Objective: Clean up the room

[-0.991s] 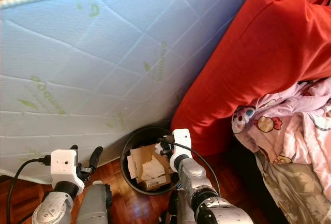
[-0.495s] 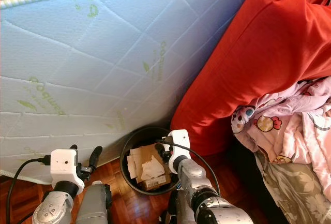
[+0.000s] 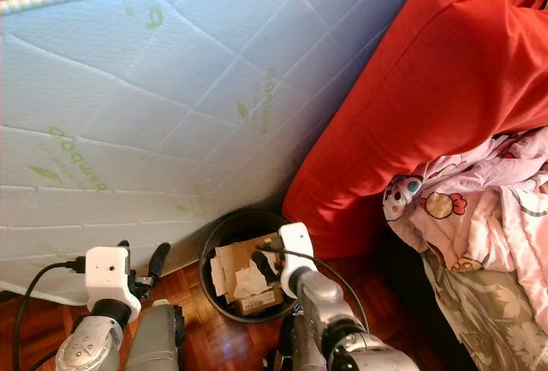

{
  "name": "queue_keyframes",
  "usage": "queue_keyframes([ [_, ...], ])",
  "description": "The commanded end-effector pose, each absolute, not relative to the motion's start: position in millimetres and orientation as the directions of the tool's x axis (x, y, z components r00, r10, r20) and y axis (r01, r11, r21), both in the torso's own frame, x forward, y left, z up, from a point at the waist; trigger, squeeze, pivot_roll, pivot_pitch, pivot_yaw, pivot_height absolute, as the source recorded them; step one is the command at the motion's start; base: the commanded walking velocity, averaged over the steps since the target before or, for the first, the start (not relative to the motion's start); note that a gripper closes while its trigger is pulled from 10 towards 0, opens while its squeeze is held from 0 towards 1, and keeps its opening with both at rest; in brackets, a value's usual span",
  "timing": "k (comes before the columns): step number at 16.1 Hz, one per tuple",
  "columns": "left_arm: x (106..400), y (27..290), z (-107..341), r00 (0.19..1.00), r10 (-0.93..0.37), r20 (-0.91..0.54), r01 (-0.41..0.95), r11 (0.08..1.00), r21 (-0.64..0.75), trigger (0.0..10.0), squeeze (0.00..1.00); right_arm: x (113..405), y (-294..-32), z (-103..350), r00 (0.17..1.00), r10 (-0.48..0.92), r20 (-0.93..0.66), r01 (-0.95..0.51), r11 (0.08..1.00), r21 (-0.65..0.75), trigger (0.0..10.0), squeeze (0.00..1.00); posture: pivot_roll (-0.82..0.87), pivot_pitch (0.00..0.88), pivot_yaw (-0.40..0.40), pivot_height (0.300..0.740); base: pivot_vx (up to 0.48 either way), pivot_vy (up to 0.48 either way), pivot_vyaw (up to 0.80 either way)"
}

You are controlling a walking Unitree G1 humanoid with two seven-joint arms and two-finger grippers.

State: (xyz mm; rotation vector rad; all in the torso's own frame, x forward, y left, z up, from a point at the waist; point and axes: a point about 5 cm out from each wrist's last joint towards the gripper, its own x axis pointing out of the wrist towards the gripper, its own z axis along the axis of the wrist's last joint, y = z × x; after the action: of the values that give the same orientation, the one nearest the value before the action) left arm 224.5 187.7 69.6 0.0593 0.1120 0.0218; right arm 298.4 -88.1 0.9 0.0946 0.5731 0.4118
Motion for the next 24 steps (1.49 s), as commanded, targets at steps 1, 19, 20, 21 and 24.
queue_keyframes([
  [1, 220.1, 190.6, 55.9, 0.985, 0.041, -0.165, -0.033, 0.998, 0.050, 10.0, 0.00, 290.9, -98.2, -8.3, 0.767, 0.363, -0.529, -0.287, 0.931, 0.224, 10.0, 0.00, 0.24, 0.238, -0.168, 0.646, 0.000, 0.000, 0.00],
  [19, 212.6, 219.0, -45.2, 0.834, 0.122, -0.537, -0.118, 0.992, 0.043, 10.0, 0.00, 224.4, -143.7, -61.6, 0.735, 0.132, -0.665, 0.075, 0.959, 0.273, 10.0, 0.00, 0.17, 0.000, -0.116, 0.726, 0.000, 0.000, 0.00],
  [20, 208.3, 219.3, -49.4, 0.819, 0.126, -0.559, -0.125, 0.991, 0.041, 10.0, 0.00, 222.3, -144.7, -63.1, 0.728, 0.128, -0.674, 0.075, 0.962, 0.263, 10.0, 0.00, 0.17, 0.000, -0.120, 0.726, 0.000, 0.000, 0.00],
  [21, 203.9, 219.8, -53.6, 0.801, 0.131, -0.584, -0.133, 0.990, 0.040, 10.0, 0.00, 219.0, -146.8, -65.3, 0.717, 0.120, -0.686, 0.078, 0.965, 0.250, 10.0, 0.00, 0.17, 0.000, -0.126, 0.726, 0.000, 0.000, 0.00],
  [24, 195.2, 221.3, -61.5, 0.763, 0.139, -0.632, -0.146, 0.988, 0.042, 10.0, 0.00, 212.5, -150.1, -69.3, 0.699, 0.112, -0.706, 0.084, 0.968, 0.236, 10.0, 0.00, 0.17, 0.000, -0.132, 0.726, 0.000, 0.000, 0.00],
])
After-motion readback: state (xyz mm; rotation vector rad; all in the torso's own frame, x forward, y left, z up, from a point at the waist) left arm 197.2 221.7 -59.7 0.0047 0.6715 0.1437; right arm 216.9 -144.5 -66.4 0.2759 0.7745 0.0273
